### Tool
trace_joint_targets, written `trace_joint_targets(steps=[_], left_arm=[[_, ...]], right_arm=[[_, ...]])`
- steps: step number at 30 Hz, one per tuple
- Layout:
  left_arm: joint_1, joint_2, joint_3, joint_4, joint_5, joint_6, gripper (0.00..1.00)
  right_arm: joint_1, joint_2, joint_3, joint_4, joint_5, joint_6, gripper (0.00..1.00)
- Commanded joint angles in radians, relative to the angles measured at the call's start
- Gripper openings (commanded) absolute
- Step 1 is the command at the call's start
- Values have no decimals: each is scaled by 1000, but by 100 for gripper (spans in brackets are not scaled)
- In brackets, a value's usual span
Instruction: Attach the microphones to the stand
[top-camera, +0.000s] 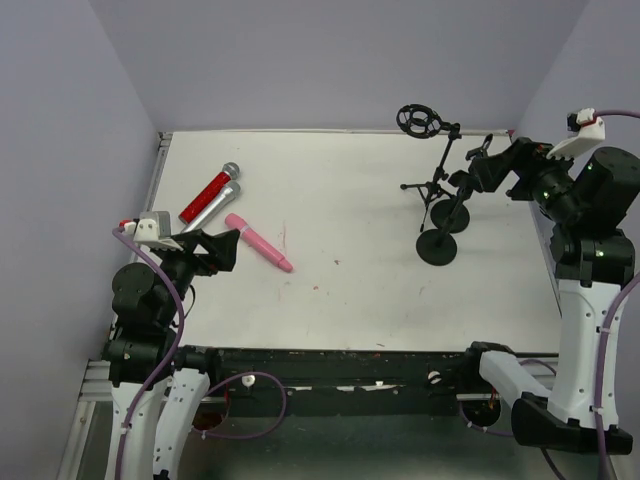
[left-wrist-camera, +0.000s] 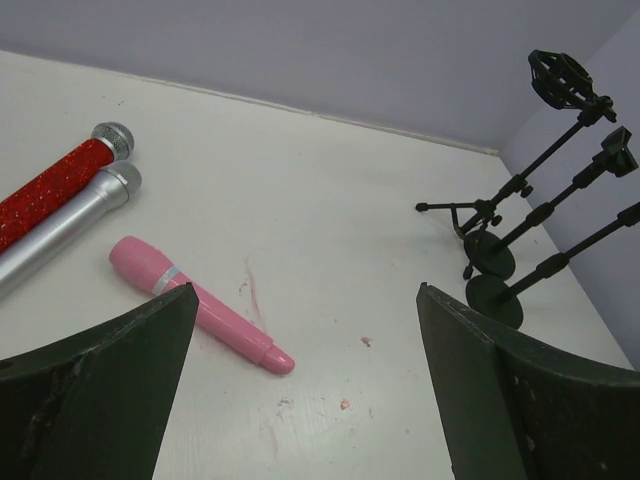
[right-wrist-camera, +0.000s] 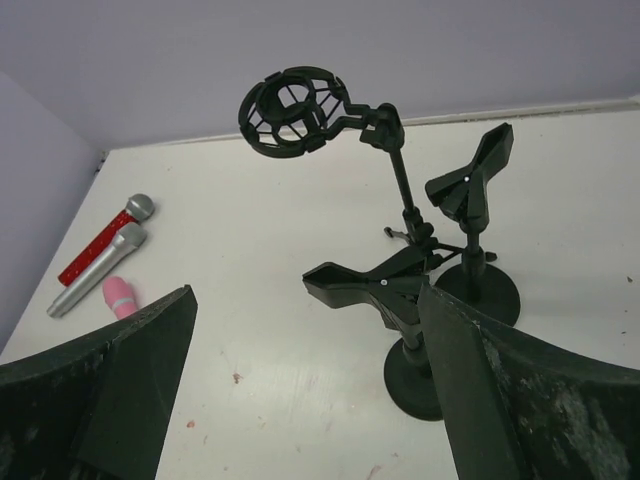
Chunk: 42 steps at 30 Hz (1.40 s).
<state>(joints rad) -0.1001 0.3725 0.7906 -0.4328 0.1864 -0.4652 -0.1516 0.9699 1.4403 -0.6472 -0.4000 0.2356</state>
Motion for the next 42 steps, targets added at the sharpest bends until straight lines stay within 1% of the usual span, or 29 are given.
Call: trace_joint_targets(steps=[1, 5, 7, 9, 11, 14, 18, 24, 27, 34, 35, 37, 39, 42], left_arm=[[-4, -4, -5, -12, 33, -20, 99], [-6, -3, -4, -11, 35, -16, 99], [-7, 0, -5, -12, 31, -15, 99], [-6, 2, -10, -12, 31, -12, 99], [-4, 3, -14, -11, 31, -7, 99], [-7, 8, -28, -1, 24, 7, 99], [-6, 16, -54, 19, 8, 37, 99], [-10, 28, -102, 72, 12, 88, 99], [-9, 39, -128, 91, 15, 103, 99], [-9, 28, -198, 155, 31, 120, 99], [-9, 23, -212, 164, 31, 123, 99], [-9, 16, -232, 180, 28, 125, 99], [-9, 9, -246, 195, 25, 123, 99], [-9, 6, -255, 201, 27, 125, 99]], right_arm=[[-3, 42, 25, 37, 12, -22, 100], [-3, 93, 51, 86, -66, -112, 100], [-3, 127, 64, 98, -149, -188, 100], [-3, 167, 89, 92, -253, -307, 100], [-3, 222, 146, 49, -324, -395, 100], [-3, 312, 212, 17, -329, -445, 100], [-5, 433, 276, 31, -266, -455, 100], [-3, 636, 425, -43, -304, -544, 100], [-5, 694, 471, -72, -295, -571, 100], [-3, 734, 439, -100, -353, -662, 96], [-3, 733, 425, -101, -376, -680, 93], [-3, 727, 398, -74, -393, -680, 92], [-5, 724, 364, -28, -401, -676, 89], [-2, 719, 324, 44, -378, -641, 88]])
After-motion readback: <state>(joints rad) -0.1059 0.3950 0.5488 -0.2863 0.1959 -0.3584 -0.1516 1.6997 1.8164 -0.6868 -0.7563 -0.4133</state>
